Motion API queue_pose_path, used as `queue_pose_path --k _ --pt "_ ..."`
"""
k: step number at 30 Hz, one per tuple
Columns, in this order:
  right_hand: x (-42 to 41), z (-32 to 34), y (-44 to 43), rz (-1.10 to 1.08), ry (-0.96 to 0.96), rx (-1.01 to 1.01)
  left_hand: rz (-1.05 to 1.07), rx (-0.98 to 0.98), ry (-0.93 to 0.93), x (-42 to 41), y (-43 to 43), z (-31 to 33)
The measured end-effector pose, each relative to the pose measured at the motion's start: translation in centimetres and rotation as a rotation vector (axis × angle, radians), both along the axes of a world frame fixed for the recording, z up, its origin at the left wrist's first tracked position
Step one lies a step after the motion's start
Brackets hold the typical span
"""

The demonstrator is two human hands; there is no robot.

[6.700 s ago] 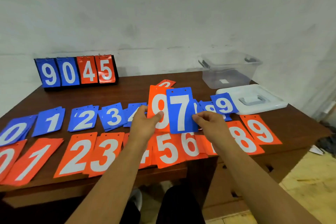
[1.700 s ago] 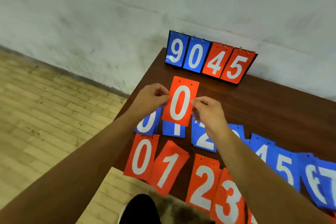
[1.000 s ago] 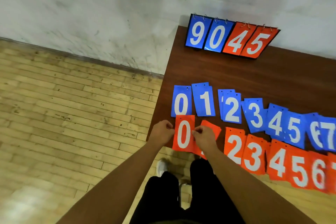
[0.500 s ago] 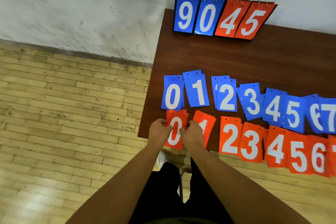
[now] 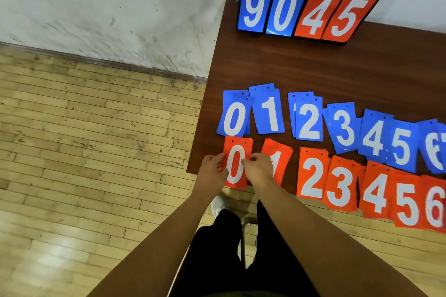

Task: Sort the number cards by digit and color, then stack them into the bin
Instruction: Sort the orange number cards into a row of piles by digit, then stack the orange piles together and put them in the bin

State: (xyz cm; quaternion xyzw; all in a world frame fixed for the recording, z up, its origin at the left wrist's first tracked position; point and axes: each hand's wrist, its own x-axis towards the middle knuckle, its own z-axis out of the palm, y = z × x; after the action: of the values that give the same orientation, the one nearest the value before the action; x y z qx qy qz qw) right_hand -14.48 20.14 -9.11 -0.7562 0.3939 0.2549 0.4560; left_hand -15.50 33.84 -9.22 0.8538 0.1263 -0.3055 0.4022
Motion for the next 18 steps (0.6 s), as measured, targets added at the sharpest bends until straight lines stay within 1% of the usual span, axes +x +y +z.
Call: queue_pose_path --k 3,5,6,8,10,11,13,15,18 --pt "-0.5 1.5 -0.4 0.033 -0.076 0.105 0.13 -0.055 -0.045 -0.3 0.3 0.2" --pt "-1.1 2.7 -0.8 0.016 -0.098 0.213 0.255 -0.161 -0.03 -0.8 0.3 0.9" --pt "-1.5 3.1 -1.0 0.004 -0.102 0.258 0.294 -0.226 0.01 -0.9 0.2 1.4" --pt "-2.2 3.7 -1.3 0.01 -0.119 0.282 0.314 -0.315 0.097 -1.0 -0.2 2.1" --pt "-2.6 3.8 -1.5 -0.007 -0.136 0.254 0.297 -0.315 0.125 -0.9 -0.5 2.4" --pt "-2.8 3.9 -1.7 -0.035 -0.134 0.224 0.296 -0.304 0.126 -0.9 -0.7 2.4" --pt "-3.5 3.6 -2.6 -0.061 -0.111 0.08 0.324 -0.299 0.139 -0.8 -0.8 2.4" --pt "-4.4 2.8 -3.8 0.004 -0.079 -0.161 0.352 -0.294 0.158 -0.8 -0.6 2.1" --pt "-5.2 1.9 -4.2 0.178 -0.003 -0.49 0.352 -0.251 0.157 -0.6 -0.3 1.7"
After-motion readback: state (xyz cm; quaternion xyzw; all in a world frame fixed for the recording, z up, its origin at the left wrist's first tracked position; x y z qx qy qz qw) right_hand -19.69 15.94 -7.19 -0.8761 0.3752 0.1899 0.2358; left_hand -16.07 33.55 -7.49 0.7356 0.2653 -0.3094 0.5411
